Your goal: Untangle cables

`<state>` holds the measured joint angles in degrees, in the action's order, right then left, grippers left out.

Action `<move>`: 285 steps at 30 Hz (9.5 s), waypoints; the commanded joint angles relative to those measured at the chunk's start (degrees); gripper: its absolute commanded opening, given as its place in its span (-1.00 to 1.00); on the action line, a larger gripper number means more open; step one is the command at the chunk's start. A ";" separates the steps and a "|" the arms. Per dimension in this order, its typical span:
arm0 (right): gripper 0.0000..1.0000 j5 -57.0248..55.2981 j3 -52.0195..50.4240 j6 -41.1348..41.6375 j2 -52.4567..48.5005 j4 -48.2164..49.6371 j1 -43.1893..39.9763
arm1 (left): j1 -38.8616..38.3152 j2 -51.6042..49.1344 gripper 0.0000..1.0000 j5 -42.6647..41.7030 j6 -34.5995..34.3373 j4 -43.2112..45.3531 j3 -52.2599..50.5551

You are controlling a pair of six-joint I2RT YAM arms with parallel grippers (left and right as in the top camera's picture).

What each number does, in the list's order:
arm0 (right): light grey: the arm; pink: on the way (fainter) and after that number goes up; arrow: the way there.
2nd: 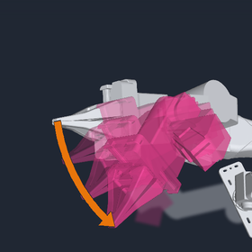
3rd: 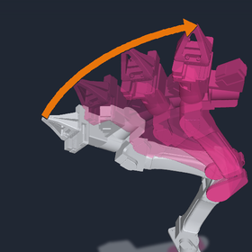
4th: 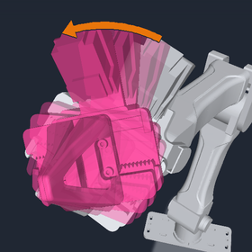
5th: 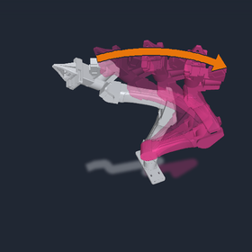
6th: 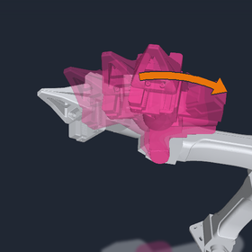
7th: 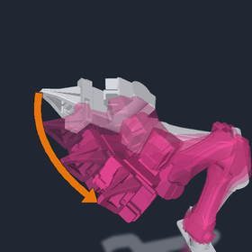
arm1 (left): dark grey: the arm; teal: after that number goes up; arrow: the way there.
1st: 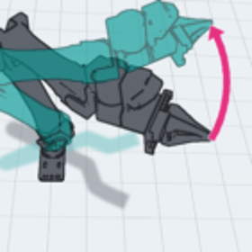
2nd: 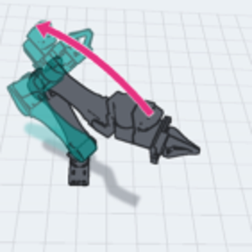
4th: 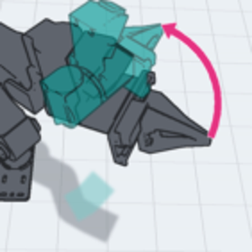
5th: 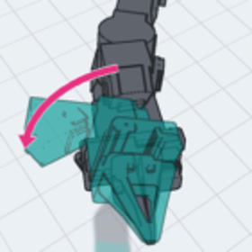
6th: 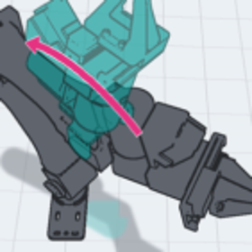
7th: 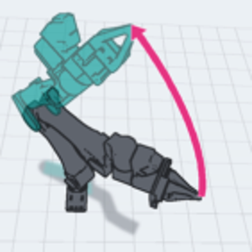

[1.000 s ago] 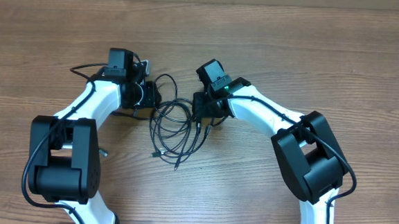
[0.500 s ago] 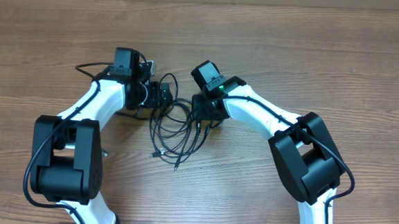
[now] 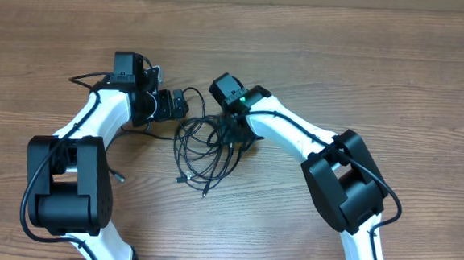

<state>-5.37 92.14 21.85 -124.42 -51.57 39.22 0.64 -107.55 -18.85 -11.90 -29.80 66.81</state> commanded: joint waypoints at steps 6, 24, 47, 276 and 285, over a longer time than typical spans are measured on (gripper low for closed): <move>0.35 -5.14 3.72 -2.67 -2.12 -1.77 0.15 | 0.09 -0.66 0.99 -0.44 -0.55 0.22 1.18; 0.45 -16.70 7.65 -4.22 -7.30 -7.78 0.55 | 0.09 -0.66 0.99 -0.46 -0.55 0.26 1.18; 0.57 -13.97 6.97 5.49 -7.37 -12.90 -14.19 | 0.09 -0.66 0.99 -6.34 6.49 -0.04 1.18; 1.00 15.28 -6.29 -20.68 -7.39 -5.03 -18.60 | -10.54 6.51 0.42 10.08 -11.45 -22.32 8.66; 1.00 15.30 -6.29 -20.65 -7.39 -4.83 -18.60 | -10.86 5.27 0.30 16.22 -17.77 -17.73 4.63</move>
<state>0.54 89.93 1.87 -124.38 -57.87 19.70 -9.76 -101.95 -6.33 -25.96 -48.56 73.12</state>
